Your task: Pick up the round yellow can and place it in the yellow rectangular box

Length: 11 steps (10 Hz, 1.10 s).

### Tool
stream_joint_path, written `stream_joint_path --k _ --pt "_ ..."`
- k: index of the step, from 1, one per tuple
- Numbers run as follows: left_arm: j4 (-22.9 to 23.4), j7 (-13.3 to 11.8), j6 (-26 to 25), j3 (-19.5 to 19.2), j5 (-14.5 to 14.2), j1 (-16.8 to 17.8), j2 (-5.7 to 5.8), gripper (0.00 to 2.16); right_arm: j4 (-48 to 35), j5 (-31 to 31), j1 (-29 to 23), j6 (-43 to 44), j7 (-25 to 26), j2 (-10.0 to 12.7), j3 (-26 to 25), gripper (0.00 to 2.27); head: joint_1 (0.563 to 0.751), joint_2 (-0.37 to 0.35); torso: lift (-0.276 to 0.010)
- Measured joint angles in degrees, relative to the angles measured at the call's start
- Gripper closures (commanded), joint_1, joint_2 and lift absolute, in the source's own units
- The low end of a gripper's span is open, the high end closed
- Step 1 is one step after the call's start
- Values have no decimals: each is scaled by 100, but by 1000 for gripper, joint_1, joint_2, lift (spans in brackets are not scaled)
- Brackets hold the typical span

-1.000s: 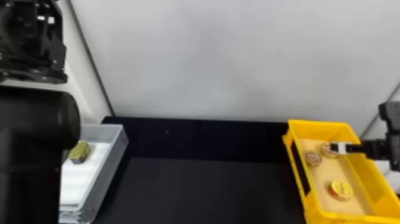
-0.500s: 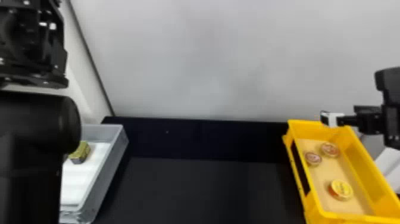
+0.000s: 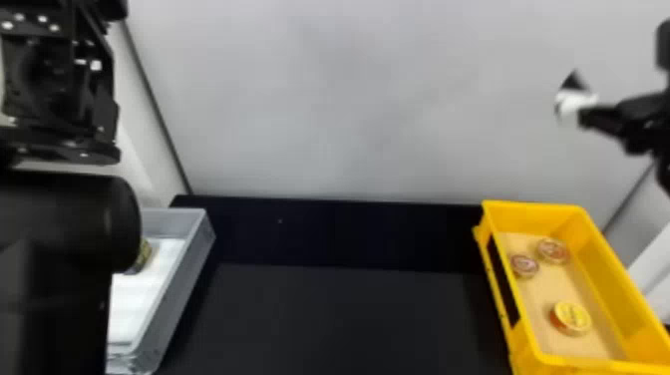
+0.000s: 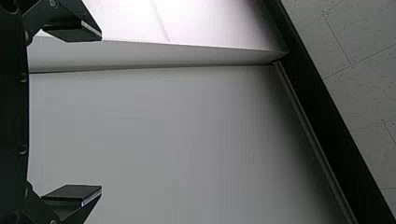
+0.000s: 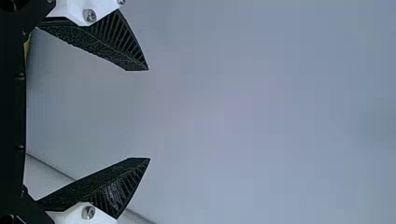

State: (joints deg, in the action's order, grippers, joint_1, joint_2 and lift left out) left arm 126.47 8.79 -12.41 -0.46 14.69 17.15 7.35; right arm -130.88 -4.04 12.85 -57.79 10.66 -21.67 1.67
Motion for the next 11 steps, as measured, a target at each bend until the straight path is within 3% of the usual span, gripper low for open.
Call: stream_joint_path --k 3,4,6,8,9,11 --pt "249 6 -145 -253 32 -259 -40 124 -585 -1615 212 1842 90 420 173 64 663 54 -10" --pt "349 8 -187 -367 50 -348 -44 125 -599 -1952 470 2450 -41 428 245 67 663 54 -10" --pt "478 17 -191 -552 73 -470 -72 124 -570 -2126 1247 3194 -348 107 405 70 663 54 -10" --pt "535 32 -111 -677 78 -559 -142 125 -534 -1957 2096 3222 -508 -409 751 70 663 54 -10" --pt "550 37 -82 -719 78 -589 -170 124 -530 -1911 2293 3178 -519 -552 874 70 663 54 -10" --pt "563 51 -67 -750 75 -603 -194 125 -528 -1895 2291 3232 -489 -558 889 70 663 54 -10"
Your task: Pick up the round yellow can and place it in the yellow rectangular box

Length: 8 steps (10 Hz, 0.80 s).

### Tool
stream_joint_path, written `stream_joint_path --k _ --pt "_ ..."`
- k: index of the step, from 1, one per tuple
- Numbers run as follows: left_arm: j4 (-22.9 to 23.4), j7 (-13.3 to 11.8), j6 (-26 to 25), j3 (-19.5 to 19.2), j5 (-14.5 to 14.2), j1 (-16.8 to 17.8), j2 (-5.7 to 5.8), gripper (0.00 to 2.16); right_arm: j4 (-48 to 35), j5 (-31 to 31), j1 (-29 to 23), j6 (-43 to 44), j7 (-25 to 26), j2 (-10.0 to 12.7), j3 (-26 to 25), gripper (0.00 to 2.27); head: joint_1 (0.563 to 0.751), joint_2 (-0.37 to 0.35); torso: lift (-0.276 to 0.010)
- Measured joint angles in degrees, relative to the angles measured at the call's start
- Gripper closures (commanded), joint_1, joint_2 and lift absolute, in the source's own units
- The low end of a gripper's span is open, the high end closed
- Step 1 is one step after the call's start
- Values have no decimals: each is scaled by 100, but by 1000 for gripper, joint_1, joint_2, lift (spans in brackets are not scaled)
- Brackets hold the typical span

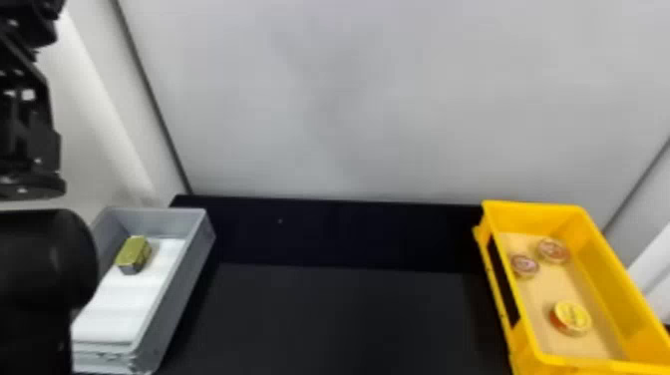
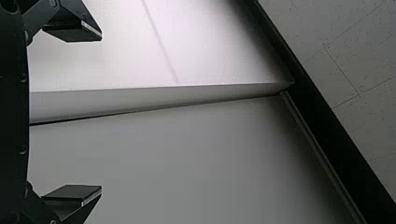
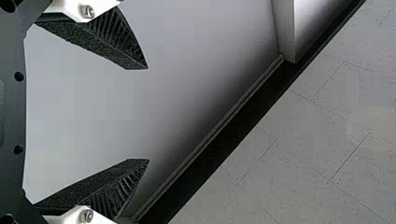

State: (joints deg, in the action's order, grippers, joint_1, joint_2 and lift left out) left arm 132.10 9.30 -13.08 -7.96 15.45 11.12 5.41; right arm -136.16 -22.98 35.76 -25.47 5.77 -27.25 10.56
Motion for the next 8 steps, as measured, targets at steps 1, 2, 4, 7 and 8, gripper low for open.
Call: stream_joint_path --k 1,2,4,7,8 --pt "3 2 0 0 -2 0 -5 125 -1 -2 -39 29 13 23 -26 70 663 54 -10" --pt "6 2 -3 1 -2 2 -11 125 -4 -4 -70 40 32 38 -43 70 663 54 -10" --pt "9 2 -10 5 -5 4 -14 125 -7 -6 -118 43 78 54 -54 70 663 54 -10" --pt "9 2 -12 14 -7 15 -14 125 -7 -6 -153 63 120 66 -55 45 663 54 -10" --pt "9 2 -12 16 -7 20 -14 124 -7 -6 -167 74 154 69 -58 -2 663 54 -10"
